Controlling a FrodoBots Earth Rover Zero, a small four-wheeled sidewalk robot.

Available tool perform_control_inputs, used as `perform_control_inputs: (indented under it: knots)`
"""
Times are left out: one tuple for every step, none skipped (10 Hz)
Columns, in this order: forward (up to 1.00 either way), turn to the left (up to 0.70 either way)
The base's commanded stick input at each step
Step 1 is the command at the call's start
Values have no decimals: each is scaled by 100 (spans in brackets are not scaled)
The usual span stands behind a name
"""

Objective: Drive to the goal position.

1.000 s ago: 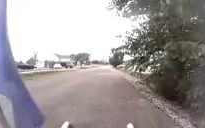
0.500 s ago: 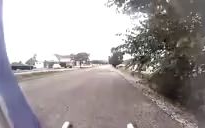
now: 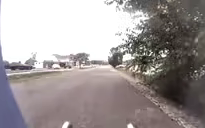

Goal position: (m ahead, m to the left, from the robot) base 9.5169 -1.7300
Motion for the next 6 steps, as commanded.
perform_control_inputs:
  knots:
    - [45, 0]
    - [45, 0]
    - [45, 0]
    - [45, 0]
    - [45, 0]
    - [45, 0]
